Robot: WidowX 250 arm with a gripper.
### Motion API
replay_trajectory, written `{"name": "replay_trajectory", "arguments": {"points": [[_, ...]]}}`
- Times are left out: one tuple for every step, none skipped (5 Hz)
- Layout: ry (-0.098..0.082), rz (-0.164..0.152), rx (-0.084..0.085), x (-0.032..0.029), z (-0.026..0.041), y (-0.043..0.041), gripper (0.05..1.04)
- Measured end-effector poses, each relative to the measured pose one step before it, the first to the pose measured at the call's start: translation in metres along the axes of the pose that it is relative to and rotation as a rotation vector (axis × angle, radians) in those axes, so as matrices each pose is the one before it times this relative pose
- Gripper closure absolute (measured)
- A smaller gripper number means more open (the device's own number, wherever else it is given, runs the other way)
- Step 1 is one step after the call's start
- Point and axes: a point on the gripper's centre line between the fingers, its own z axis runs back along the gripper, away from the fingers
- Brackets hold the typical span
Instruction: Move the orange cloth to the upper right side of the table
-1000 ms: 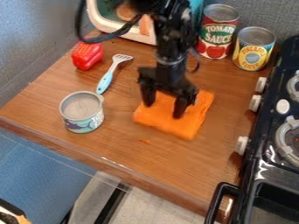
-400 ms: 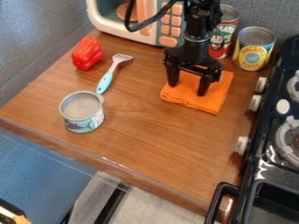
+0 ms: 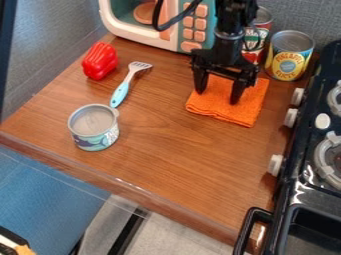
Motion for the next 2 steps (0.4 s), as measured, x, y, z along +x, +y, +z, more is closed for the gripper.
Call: {"name": "replay_trajectory", "arguments": {"points": [[0.0068,-0.0034,-0.0379,0.00202,0.01634,0.00196,0.084],[-0.0580,-0.0120,-0.0076,0.00202,0.03390,0.00602,0.085]]}}
